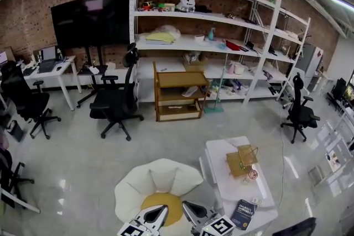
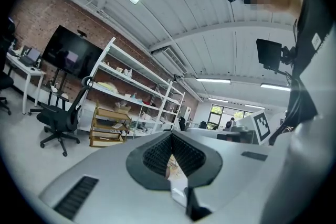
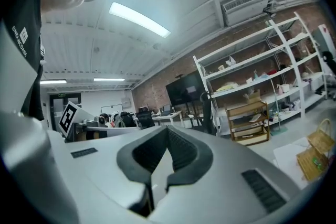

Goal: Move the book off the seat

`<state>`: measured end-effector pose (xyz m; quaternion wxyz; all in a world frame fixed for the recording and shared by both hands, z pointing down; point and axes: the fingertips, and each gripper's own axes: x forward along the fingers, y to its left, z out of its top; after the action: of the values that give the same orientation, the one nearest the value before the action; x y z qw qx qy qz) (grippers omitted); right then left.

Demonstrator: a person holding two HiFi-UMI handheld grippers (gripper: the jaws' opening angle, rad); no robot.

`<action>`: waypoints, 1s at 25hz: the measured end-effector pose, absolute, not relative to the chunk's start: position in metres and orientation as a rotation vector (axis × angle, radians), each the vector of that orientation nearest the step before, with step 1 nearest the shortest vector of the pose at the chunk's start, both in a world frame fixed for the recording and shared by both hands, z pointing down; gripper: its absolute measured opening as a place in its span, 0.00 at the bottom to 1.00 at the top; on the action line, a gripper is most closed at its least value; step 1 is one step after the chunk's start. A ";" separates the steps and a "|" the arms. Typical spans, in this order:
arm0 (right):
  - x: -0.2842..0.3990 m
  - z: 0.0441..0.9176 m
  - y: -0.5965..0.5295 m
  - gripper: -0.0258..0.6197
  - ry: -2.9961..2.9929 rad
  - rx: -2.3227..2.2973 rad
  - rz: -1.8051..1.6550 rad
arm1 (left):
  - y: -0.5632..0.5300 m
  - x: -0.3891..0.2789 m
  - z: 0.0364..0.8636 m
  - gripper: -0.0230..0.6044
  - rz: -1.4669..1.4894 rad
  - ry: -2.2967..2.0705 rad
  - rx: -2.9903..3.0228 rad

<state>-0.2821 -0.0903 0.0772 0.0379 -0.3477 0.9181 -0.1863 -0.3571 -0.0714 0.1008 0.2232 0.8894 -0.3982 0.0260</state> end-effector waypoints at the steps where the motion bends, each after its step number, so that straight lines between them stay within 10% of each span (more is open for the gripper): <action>1: -0.281 0.074 -0.094 0.06 2.813 -1.059 -0.566 | -0.072 -0.356 0.099 0.05 0.071 -1.101 2.458; 25: -0.268 0.054 -0.118 0.06 2.810 -1.047 -0.474 | -0.091 -0.338 0.044 0.05 0.043 -1.143 2.516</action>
<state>-0.2684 -0.1178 0.0541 0.0529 -0.3445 0.9242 -0.1560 -0.3375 -0.0914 0.0435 0.1879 0.8942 -0.4061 0.0152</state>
